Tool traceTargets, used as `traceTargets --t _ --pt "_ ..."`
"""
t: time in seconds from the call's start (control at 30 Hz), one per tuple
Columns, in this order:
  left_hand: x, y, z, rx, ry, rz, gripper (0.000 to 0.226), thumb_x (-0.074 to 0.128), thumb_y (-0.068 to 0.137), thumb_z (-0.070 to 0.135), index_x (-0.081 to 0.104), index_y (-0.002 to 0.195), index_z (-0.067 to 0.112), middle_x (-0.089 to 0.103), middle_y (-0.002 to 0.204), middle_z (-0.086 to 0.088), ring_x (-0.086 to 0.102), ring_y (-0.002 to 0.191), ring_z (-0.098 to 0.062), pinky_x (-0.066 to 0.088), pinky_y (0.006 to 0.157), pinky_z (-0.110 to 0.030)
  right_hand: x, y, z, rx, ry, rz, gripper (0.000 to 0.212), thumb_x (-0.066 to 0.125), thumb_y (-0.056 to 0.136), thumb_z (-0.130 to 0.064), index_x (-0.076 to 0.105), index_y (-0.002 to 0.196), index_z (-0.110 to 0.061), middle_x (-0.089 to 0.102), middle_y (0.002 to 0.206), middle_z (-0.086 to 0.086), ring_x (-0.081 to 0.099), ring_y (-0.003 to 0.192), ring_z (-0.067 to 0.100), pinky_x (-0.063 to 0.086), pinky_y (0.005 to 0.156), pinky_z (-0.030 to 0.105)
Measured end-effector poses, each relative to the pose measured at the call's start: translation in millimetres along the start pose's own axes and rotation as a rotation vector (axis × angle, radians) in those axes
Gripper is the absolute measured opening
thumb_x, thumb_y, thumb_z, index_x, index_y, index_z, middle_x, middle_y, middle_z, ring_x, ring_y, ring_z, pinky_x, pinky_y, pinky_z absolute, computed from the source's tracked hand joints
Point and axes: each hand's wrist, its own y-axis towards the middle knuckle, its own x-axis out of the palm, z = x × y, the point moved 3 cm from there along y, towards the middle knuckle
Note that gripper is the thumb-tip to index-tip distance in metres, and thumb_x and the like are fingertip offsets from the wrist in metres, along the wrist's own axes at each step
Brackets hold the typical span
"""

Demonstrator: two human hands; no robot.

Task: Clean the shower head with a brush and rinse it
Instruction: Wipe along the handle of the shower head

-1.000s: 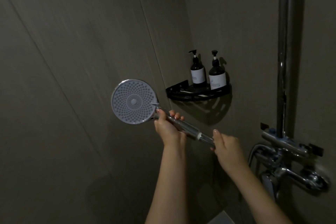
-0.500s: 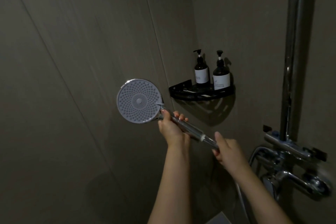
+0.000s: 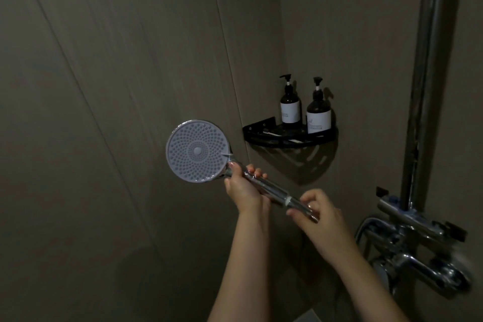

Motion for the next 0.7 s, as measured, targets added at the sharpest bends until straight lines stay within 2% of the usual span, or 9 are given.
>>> traceTargets --t 0.07,0.13,0.23,0.37,0.4,0.47,0.53,0.6,0.7 --pt "-2 2 0 -0.005 -0.003 0.004 0.030 0.047 0.093 0.035 0.041 0.108 0.011 0.045 0.063 -0.001 0.045 0.045 -0.010 0.042 0.041 -0.019 2 -2 2 -0.034 -0.016 -0.016 0.022 0.070 0.080 -0.021 0.050 0.088 -0.026 0.059 0.082 -0.004 0.059 0.075 0.006 0.042 0.061 0.015" --pt "-2 0 1 0.003 -0.003 0.010 0.028 0.047 0.094 0.034 0.041 0.108 0.011 0.046 0.063 0.000 0.045 0.045 -0.010 0.042 0.041 -0.020 1 -3 -2 -0.097 -0.108 0.030 0.013 0.062 0.086 -0.022 0.053 0.078 -0.027 0.057 0.070 -0.005 0.056 0.063 0.005 0.040 0.053 0.013" --pt "3 -7 2 0.005 0.001 0.013 0.020 0.045 0.095 0.029 0.040 0.105 0.012 0.044 0.061 0.000 0.044 0.041 -0.008 0.040 0.040 -0.017 -3 1 -1 -0.079 -0.160 0.117 0.038 0.043 0.096 -0.025 0.048 0.058 -0.024 0.047 0.052 -0.004 0.047 0.048 0.010 0.036 0.044 0.013" --pt "3 -7 4 0.014 0.012 0.023 0.018 0.044 0.096 0.028 0.038 0.103 0.013 0.043 0.058 0.001 0.043 0.039 -0.008 0.039 0.040 -0.017 2 3 5 -0.011 -0.016 -0.014 0.006 0.054 0.090 -0.031 0.049 0.093 -0.028 0.059 0.079 0.002 0.057 0.072 0.015 0.041 0.059 0.023" --pt "2 -5 4 0.016 0.008 0.027 0.019 0.044 0.096 0.029 0.038 0.104 0.013 0.043 0.058 0.001 0.043 0.039 -0.008 0.039 0.040 -0.017 3 2 8 -0.012 -0.004 -0.048 0.021 0.063 0.085 -0.028 0.046 0.098 -0.031 0.059 0.086 -0.001 0.058 0.078 0.012 0.043 0.063 0.022" --pt "0 -4 4 0.019 0.005 0.037 0.020 0.045 0.095 0.030 0.039 0.104 0.012 0.044 0.058 0.001 0.043 0.041 -0.009 0.039 0.041 -0.018 4 1 10 -0.036 0.001 -0.046 0.025 0.068 0.081 -0.021 0.047 0.088 -0.033 0.057 0.087 -0.007 0.058 0.079 0.005 0.042 0.064 0.018" --pt "-2 -6 4 0.015 0.005 0.048 0.019 0.045 0.095 0.029 0.041 0.104 0.013 0.045 0.059 0.001 0.044 0.043 -0.009 0.040 0.042 -0.019 4 1 5 -0.045 -0.040 -0.004 0.017 0.056 0.090 -0.024 0.052 0.074 -0.028 0.057 0.072 -0.004 0.056 0.065 0.008 0.041 0.057 0.018" --pt "-3 -7 2 0.000 0.009 0.047 0.021 0.046 0.095 0.030 0.044 0.107 0.012 0.046 0.060 0.001 0.045 0.045 -0.009 0.040 0.043 -0.020 3 3 10 0.016 -0.003 0.046 0.034 0.041 0.096 -0.029 0.055 0.067 -0.017 0.055 0.064 0.004 0.053 0.058 0.016 0.041 0.056 0.026" --pt "-4 -4 4 0.006 0.010 0.048 0.024 0.046 0.094 0.032 0.042 0.107 0.011 0.045 0.060 0.001 0.044 0.044 -0.010 0.040 0.042 -0.019 4 5 10 -0.007 0.104 0.010 0.010 0.051 0.092 -0.028 0.055 0.093 -0.019 0.059 0.083 0.003 0.057 0.076 0.016 0.043 0.065 0.024"
